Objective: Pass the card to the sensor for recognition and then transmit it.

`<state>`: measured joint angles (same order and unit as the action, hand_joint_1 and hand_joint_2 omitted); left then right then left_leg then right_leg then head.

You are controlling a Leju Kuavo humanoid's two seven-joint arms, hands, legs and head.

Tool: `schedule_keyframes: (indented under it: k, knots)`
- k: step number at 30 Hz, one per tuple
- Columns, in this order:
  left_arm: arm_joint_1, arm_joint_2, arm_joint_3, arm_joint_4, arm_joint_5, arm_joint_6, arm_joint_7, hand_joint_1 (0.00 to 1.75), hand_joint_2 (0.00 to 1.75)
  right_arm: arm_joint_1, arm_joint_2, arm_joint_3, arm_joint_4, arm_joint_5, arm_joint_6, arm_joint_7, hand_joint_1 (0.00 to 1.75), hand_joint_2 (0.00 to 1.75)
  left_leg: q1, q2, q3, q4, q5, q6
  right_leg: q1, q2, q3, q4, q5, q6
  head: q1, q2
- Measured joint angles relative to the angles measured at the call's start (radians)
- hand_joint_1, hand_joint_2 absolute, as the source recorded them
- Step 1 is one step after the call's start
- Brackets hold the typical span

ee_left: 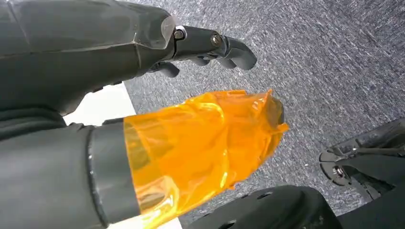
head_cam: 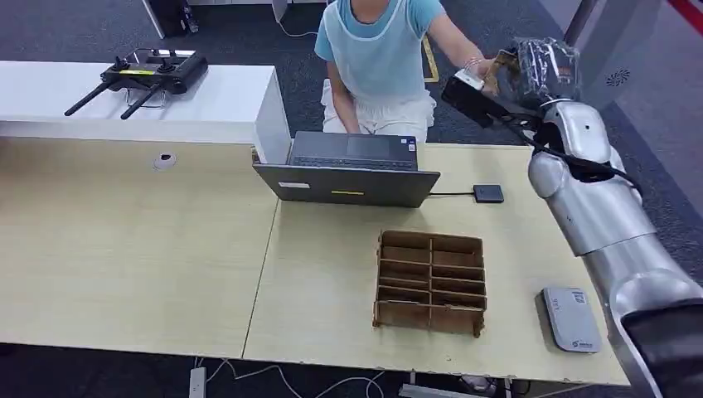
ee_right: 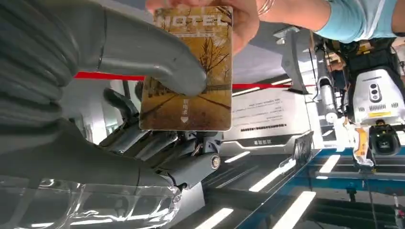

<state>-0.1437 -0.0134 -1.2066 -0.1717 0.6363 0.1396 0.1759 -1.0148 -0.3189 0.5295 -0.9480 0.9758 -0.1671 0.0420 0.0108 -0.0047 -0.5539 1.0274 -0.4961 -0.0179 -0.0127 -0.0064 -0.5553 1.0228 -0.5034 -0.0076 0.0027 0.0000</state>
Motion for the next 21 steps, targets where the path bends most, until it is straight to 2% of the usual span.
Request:
schedule_keyframes:
  k: [8,11,13,17,21]
  knots:
    - [0.0,-0.001,-0.002,0.0,0.005,0.001,-0.001,0.0,0.0,0.007,0.0,-0.007,0.001,-0.048,-0.06,-0.005,1.75,1.75,0.0,0.0,0.0,0.0,0.0,0.0,0.0,0.0,0.0,0.0,0.0,0.0,0.0,0.0]
    - [0.0,-0.002,-0.002,0.0,0.008,0.006,-0.003,0.0,0.0,0.022,0.0,-0.03,-0.011,-0.1,-0.076,-0.014,1.75,1.75,0.0,0.0,0.0,0.0,0.0,0.0,0.0,0.0,0.0,0.0,0.0,0.0,0.0,0.0]
    - [0.002,-0.002,-0.002,0.0,0.013,0.008,-0.004,0.0,0.0,0.036,0.0,-0.054,-0.026,-0.165,-0.062,-0.03,1.75,1.75,0.0,0.0,0.0,0.0,0.0,0.0,0.0,0.0,0.0,0.0,0.0,0.0,0.0,0.0]
    - [0.01,-0.002,-0.002,0.0,0.044,0.017,-0.023,0.0,0.0,0.073,-0.005,-0.125,-0.07,-0.386,0.093,-0.068,1.75,1.75,0.0,0.0,0.0,0.0,0.0,0.0,0.0,0.0,-0.001,0.0,0.0,0.0,0.0,0.0]
    - [0.027,-0.002,-0.002,0.0,0.065,0.025,-0.033,0.0,0.0,0.142,-0.045,-0.2,-0.126,-0.619,0.239,-0.118,1.75,1.75,0.0,-0.002,-0.001,0.001,0.0,0.0,0.0,-0.001,-0.001,-0.001,0.0,0.0,0.0,0.0]
